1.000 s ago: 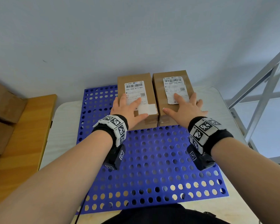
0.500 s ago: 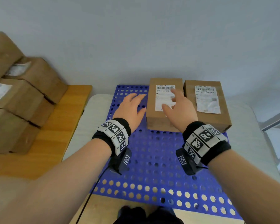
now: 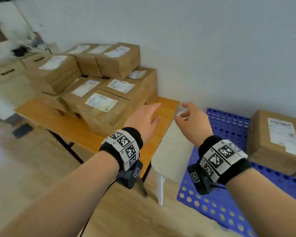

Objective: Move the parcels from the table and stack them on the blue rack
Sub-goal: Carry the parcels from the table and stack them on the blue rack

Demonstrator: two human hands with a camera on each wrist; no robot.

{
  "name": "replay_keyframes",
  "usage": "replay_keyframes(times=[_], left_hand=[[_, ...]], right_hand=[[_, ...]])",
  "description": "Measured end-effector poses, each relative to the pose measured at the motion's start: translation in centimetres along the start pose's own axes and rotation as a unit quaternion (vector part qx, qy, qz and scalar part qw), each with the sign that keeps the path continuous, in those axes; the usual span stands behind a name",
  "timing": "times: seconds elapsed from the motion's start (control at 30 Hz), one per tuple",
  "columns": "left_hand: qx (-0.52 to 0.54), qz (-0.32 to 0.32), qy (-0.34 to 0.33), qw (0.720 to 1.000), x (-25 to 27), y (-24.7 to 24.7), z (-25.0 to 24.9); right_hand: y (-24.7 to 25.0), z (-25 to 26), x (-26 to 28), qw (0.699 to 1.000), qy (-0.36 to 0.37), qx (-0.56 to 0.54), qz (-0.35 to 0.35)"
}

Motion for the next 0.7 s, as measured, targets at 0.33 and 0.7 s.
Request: replay_keyframes(times=[0.33, 0.7], left_hand=[[-0.018, -0.084, 0.067, 0.994, 3.2, 14.5, 14.7], [-0.055, -0.134, 0.123, 0.982, -3.1, 21.8, 29.0]], right_hand=[[-12.9, 16.4, 1.3, 0.994, 0.095, -0.026, 0.049], [-25.1, 27.6, -6.7, 0.978, 0.153, -0.102, 0.097]])
Point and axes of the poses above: each hand's wrist, its own x-axis away from the middle knuckle, its own y-axis out of the back of the hand, z = x × y, the point moved 4 cm from there along -x, towards the middle knuckle, and after that the axes turned 7 degrees about -z, right-handed, at the moved point
